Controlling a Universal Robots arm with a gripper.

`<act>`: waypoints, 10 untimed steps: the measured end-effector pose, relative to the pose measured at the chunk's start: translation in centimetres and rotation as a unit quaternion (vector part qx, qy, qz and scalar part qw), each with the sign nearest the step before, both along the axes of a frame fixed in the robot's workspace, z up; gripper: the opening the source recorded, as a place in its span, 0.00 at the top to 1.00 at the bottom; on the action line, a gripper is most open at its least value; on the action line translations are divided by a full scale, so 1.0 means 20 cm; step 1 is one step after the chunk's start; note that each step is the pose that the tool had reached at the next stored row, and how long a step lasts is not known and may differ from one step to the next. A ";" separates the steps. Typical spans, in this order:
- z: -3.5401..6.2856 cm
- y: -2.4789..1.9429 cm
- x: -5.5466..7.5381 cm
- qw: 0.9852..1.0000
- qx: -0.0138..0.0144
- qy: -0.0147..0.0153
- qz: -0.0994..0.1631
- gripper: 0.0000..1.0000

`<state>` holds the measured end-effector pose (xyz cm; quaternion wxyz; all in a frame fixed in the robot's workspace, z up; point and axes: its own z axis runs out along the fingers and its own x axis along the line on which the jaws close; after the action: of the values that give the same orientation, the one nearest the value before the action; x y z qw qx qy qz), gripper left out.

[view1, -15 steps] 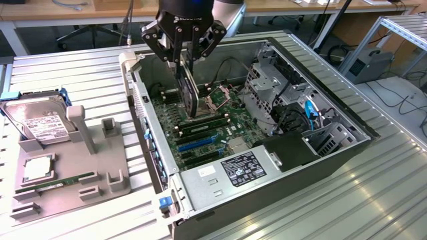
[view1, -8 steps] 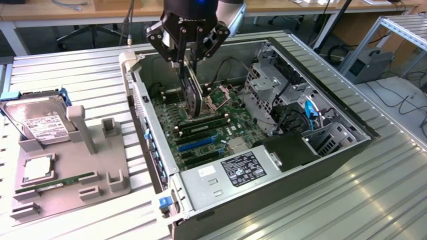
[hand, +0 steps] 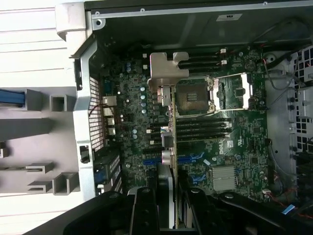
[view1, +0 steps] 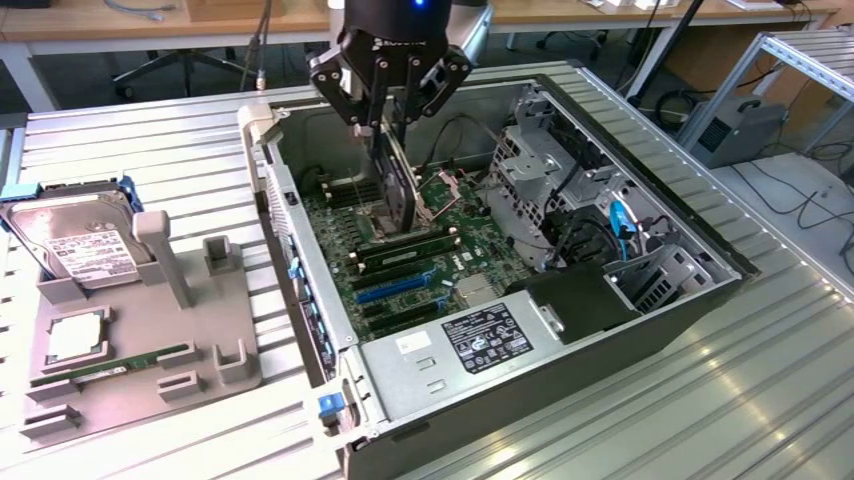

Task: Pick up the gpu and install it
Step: 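Pick up the gpu and move the gpu toward the slot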

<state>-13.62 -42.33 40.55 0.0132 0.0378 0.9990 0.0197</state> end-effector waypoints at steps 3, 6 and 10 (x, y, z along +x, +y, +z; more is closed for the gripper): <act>-0.004 0.000 0.02 1.000 0.000 0.000 0.000 0.73; -0.008 0.000 0.03 1.000 0.000 0.000 0.000 0.73; -0.014 0.000 0.05 1.000 -0.001 0.000 0.000 0.73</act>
<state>-12.55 -42.33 40.27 0.0132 0.0378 0.9990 0.0192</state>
